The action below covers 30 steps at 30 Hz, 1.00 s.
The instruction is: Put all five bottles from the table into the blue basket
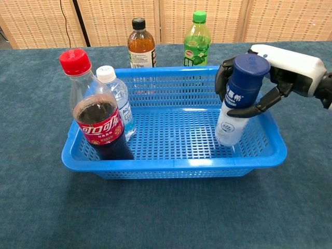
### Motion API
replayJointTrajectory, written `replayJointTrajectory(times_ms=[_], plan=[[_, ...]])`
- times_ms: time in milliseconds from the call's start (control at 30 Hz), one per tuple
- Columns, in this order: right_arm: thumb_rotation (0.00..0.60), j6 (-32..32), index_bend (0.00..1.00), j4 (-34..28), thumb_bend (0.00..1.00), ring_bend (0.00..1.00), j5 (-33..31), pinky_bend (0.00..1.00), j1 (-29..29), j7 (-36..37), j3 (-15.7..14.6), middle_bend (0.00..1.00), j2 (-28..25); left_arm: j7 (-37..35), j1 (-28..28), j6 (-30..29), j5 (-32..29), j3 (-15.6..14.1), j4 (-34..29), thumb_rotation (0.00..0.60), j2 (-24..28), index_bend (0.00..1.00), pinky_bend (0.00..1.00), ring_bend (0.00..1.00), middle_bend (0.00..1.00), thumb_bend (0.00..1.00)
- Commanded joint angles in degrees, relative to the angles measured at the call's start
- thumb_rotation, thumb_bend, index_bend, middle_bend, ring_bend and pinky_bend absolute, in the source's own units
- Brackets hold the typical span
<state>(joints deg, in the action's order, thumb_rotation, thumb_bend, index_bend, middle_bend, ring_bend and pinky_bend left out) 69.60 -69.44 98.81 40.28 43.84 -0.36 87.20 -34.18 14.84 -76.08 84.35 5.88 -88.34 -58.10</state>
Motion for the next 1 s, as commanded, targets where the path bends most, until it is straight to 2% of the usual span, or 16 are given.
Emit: replayJointTrajectory(times_ms=[33,100,133,233,367,533,600,767,900,1000], plan=[[0.6,1.95,0.1,1.27,0.01,0.14,2.1,0.32,0.13,-1.86,-0.99,0.09,-0.61,-0.14,-0.02,-0.01,-0.03,0.03,0.0,0.6,0.03,0.0,0.0,0.0,0.0,0.37],[0.6,2.31,0.02,0.32,0.0,0.03,1.82,0.22,-0.05,-2.51,-0.88,0.01,-1.44,-0.34,-0.01,-0.15,0.13,0.04,0.09,0.6,-0.01,0.0,0.0,0.0,0.0,0.37],[0.6,2.31,0.0,-0.33,0.0,0.0,1.63,0.18,-0.11,-2.78,-0.85,0.0,-1.95,-0.41,-0.01,-0.23,0.26,0.03,0.15,0.6,-0.04,0.0,0.0,0.0,0.0,0.37],[0.6,2.71,0.0,-2.98,0.0,0.0,1.03,0.09,-0.49,-3.46,-0.68,0.0,-3.9,-0.51,0.03,-0.28,0.51,-0.04,0.25,0.6,-0.1,0.0,0.0,0.0,0.0,0.37],[0.6,4.19,0.0,-7.42,0.0,0.0,-0.54,0.07,-1.44,-2.15,0.23,0.0,-7.19,-0.72,0.03,-0.29,0.67,-0.13,0.29,0.6,-0.05,0.0,0.0,0.0,0.0,0.37],[0.6,6.05,0.0,-10.14,0.0,0.0,-4.08,0.06,-2.18,-0.55,3.61,0.0,-11.62,-1.03,-0.1,-0.5,0.74,-0.19,0.3,0.6,0.04,0.0,0.0,0.0,0.0,0.37],[0.6,6.08,0.0,-9.18,0.0,0.0,-7.49,0.03,-2.29,1.02,6.37,0.0,-13.29,-1.36,-0.13,-0.65,1.04,-0.27,0.15,0.6,0.12,0.0,0.0,0.0,0.0,0.37],[0.6,1.43,0.0,-4.52,0.0,0.0,-12.61,0.0,-1.03,6.68,9.63,0.0,-14.95,-1.24,-0.26,-1.02,1.27,-0.36,0.02,0.6,0.18,0.0,0.0,0.0,0.0,0.37],[0.6,-5.72,0.0,0.46,0.0,0.0,-13.86,0.0,1.38,14.61,9.65,0.0,-14.5,-0.36,-0.16,-0.91,1.17,-0.37,-0.2,0.6,0.03,0.0,0.0,0.0,0.0,0.37],[0.6,-11.67,0.0,6.51,0.0,0.0,-12.69,0.0,4.39,20.13,8.5,0.0,-11.44,0.56,0.12,-0.33,0.83,-0.34,-0.44,0.6,-0.15,0.0,0.0,0.0,0.0,0.37]])
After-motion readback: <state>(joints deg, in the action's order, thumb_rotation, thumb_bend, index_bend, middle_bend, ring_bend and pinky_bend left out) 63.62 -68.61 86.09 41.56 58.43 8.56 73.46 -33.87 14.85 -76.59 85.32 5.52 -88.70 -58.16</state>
